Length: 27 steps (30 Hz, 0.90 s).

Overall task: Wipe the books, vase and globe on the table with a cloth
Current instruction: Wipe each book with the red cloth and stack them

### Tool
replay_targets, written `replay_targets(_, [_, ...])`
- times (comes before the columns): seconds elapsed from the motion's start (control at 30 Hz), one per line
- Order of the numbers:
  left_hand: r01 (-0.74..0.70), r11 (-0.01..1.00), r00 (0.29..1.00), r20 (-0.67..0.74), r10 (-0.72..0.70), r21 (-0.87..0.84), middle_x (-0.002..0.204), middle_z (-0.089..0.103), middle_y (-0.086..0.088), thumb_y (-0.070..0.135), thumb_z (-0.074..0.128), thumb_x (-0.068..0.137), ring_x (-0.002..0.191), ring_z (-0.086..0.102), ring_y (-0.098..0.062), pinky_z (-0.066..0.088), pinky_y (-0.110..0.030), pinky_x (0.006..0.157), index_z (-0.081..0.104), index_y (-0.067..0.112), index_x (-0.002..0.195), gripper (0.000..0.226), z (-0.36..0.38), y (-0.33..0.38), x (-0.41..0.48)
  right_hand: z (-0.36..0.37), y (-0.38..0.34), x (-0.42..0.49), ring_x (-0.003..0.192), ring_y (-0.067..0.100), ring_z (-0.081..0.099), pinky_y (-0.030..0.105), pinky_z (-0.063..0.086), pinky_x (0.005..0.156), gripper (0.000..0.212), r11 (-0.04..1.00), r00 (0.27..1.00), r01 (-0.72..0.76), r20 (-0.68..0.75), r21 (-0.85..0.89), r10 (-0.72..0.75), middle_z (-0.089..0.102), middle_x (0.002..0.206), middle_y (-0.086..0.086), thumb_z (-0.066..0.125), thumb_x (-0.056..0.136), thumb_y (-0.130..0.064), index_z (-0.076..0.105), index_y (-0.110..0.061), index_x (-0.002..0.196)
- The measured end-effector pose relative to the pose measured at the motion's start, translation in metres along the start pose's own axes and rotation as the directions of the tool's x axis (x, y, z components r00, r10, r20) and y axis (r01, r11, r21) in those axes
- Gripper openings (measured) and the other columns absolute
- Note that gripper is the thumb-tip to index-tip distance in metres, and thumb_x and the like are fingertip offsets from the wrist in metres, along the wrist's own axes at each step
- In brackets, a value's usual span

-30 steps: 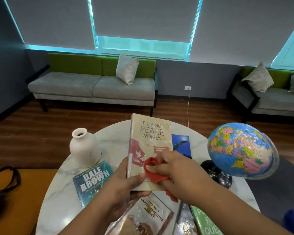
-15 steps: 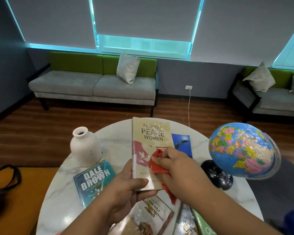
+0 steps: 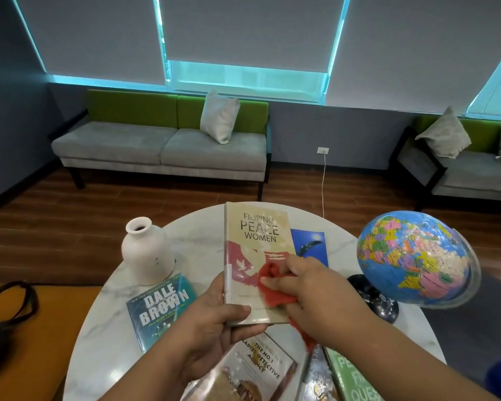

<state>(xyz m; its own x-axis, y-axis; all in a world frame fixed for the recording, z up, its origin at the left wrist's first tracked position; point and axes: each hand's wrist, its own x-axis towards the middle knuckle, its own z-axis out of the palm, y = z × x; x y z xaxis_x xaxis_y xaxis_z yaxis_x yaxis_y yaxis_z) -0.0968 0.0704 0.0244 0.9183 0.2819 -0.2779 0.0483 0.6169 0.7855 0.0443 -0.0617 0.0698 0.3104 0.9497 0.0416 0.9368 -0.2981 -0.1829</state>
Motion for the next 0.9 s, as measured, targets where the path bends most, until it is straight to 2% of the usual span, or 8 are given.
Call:
replay_targets(0.13, [-0.008, 0.999, 1.000, 0.024, 0.007, 0.031, 0.117, 0.067, -0.018, -0.020, 0.044, 0.086, 0.103, 0.065, -0.041, 0.057, -0.041, 0.080, 0.053, 0.020, 0.129, 0.060, 0.003, 0.003, -0.001, 0.005, -0.013, -0.001, 0.103, 0.018, 0.047, 0.038, 0.052, 0.077, 0.049, 0.995, 0.995, 0.095, 0.008, 0.023, -0.095, 0.051, 0.118, -0.011, 0.042, 0.085, -0.038, 0.053, -0.041, 0.132])
replay_targets(0.23, [0.005, 1.000, 1.000, 0.024, -0.006, 0.015, 0.117, 0.066, -0.020, -0.019, 0.044, 0.086, 0.105, 0.064, -0.043, 0.061, -0.037, 0.072, 0.053, 0.020, 0.130, 0.059, 0.004, 0.004, -0.001, -0.001, -0.009, 0.007, 0.114, 0.015, 0.039, 0.033, 0.046, 0.091, 0.047, 0.999, 0.996, 0.017, -0.087, 0.048, -0.013, 0.044, 0.126, -0.015, 0.046, 0.092, -0.035, 0.044, -0.045, 0.138])
replay_targets(0.3, [0.008, 1.000, 1.000, 0.019, -0.008, 0.006, 0.117, 0.066, -0.021, -0.019, 0.044, 0.087, 0.105, 0.064, -0.043, 0.060, -0.038, 0.073, 0.053, 0.020, 0.129, 0.059, 0.004, 0.004, -0.001, 0.001, -0.006, 0.009, 0.111, 0.018, 0.043, 0.033, 0.047, 0.087, 0.049, 0.999, 0.996, -0.006, -0.084, 0.035, 0.008, 0.047, 0.122, -0.014, 0.039, 0.088, -0.038, 0.048, -0.043, 0.136])
replay_targets(0.37, [-0.001, 1.000, 1.000, 0.018, 0.000, 0.022, 0.117, 0.067, -0.019, -0.018, 0.044, 0.087, 0.103, 0.065, -0.041, 0.059, -0.039, 0.076, 0.053, 0.021, 0.129, 0.058, 0.003, 0.003, -0.001, 0.002, -0.013, 0.007, 0.101, 0.020, 0.049, 0.035, 0.050, 0.076, 0.052, 0.997, 0.997, 0.073, -0.037, 0.021, -0.073, 0.053, 0.115, -0.010, 0.036, 0.082, -0.039, 0.056, -0.039, 0.130])
replay_targets(0.5, [0.008, 1.000, 1.000, 0.013, -0.008, 0.013, 0.115, 0.067, -0.020, -0.018, 0.045, 0.087, 0.103, 0.065, -0.042, 0.061, -0.036, 0.069, 0.054, 0.020, 0.129, 0.057, 0.001, 0.003, -0.001, 0.001, -0.011, 0.010, 0.113, 0.016, 0.039, 0.034, 0.045, 0.090, 0.047, 0.999, 0.999, 0.000, -0.048, 0.052, 0.002, 0.044, 0.124, -0.013, 0.045, 0.092, -0.035, 0.044, -0.045, 0.138])
replay_targets(0.63, [0.005, 0.999, 1.000, 0.011, -0.006, 0.048, 0.115, 0.068, -0.019, -0.018, 0.047, 0.086, 0.100, 0.067, -0.038, 0.061, -0.037, 0.073, 0.055, 0.022, 0.128, 0.058, 0.002, 0.001, -0.001, 0.006, -0.019, 0.012, 0.104, 0.018, 0.043, 0.036, 0.048, 0.081, 0.059, 0.995, 0.997, 0.083, 0.006, 0.051, -0.083, 0.050, 0.118, -0.010, 0.026, 0.081, -0.043, 0.051, -0.040, 0.134])
replay_targets(0.77, [0.014, 0.999, 1.000, 0.003, -0.014, 0.039, 0.114, 0.066, -0.023, -0.019, 0.046, 0.087, 0.101, 0.066, -0.042, 0.061, -0.037, 0.071, 0.053, 0.021, 0.130, 0.059, 0.000, 0.003, 0.001, 0.004, -0.016, 0.018, 0.113, 0.017, 0.039, 0.034, 0.046, 0.089, 0.047, 0.998, 0.997, 0.013, -0.071, 0.055, -0.010, 0.045, 0.126, -0.013, 0.046, 0.092, -0.034, 0.044, -0.045, 0.138])
replay_targets(0.9, [0.004, 0.997, 1.000, 0.012, -0.005, 0.074, 0.115, 0.067, -0.021, -0.018, 0.048, 0.086, 0.098, 0.067, -0.038, 0.061, -0.038, 0.074, 0.053, 0.021, 0.130, 0.059, 0.000, 0.005, 0.002, 0.006, -0.018, 0.017, 0.101, 0.021, 0.049, 0.039, 0.051, 0.076, 0.048, 0.991, 0.993, 0.121, -0.014, 0.049, -0.120, 0.054, 0.116, -0.009, 0.050, 0.083, -0.031, 0.056, -0.039, 0.130])
